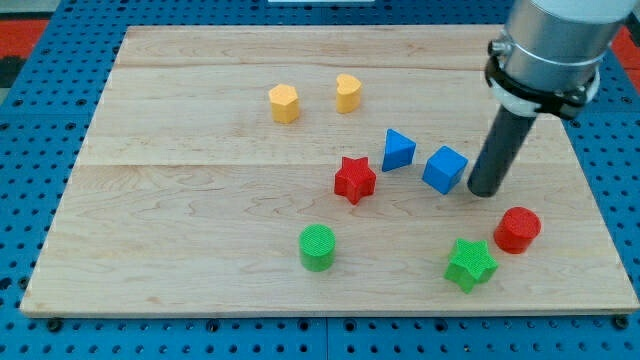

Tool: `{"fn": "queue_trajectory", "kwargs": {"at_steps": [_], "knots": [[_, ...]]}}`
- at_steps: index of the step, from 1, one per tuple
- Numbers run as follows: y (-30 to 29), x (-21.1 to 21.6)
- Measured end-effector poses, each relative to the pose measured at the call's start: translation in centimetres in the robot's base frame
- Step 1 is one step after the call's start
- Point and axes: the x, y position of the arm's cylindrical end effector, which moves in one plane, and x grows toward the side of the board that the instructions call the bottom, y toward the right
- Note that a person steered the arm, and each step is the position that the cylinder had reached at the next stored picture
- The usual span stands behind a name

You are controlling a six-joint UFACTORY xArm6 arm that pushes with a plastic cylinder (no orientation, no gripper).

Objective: Point your arm at red circle

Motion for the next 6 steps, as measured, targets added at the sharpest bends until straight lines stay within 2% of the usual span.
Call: {"fn": "queue_trajectory", "kwargs": {"at_steps": [2, 3, 4, 5, 6], "knots": [[-7.4, -2.3], [-8.2, -3.4], [3.3, -3.4], [12.5, 0.6], [15.3, 6.9]]}}
